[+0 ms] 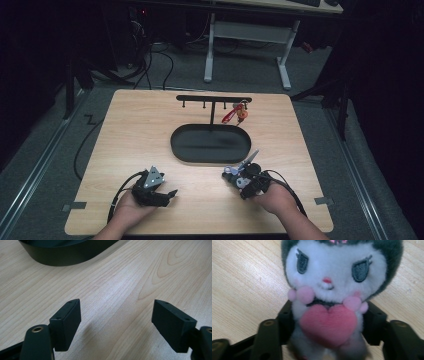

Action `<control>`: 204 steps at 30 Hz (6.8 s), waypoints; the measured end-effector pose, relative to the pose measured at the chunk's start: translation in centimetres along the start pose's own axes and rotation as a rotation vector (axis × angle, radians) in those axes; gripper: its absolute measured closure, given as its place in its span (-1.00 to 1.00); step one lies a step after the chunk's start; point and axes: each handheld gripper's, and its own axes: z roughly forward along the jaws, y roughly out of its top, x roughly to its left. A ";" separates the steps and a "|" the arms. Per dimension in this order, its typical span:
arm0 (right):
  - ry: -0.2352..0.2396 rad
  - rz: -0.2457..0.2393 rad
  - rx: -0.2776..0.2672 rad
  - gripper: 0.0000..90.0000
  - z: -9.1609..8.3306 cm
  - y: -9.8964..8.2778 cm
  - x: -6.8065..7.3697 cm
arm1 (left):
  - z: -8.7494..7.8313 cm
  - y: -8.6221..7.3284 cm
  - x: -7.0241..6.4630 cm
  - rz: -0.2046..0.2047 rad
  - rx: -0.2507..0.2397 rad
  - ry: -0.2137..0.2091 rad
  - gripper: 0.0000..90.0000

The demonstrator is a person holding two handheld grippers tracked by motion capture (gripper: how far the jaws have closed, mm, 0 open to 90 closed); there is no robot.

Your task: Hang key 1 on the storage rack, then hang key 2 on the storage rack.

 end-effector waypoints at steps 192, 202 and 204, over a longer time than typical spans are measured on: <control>0.006 0.128 -0.399 -0.07 -2.1 1.5 -3.2 | -0.1 -0.3 -0.5 0.031 0.009 -0.054 -0.48; 0.010 0.153 -0.635 -0.08 0.9 -5.5 -1.9 | -0.1 -0.1 -0.8 0.028 -0.011 -0.069 -0.48; -0.006 0.162 -0.698 -0.11 1.3 -6.8 -2.0 | -0.1 -0.1 -0.8 0.015 -0.019 -0.076 -0.48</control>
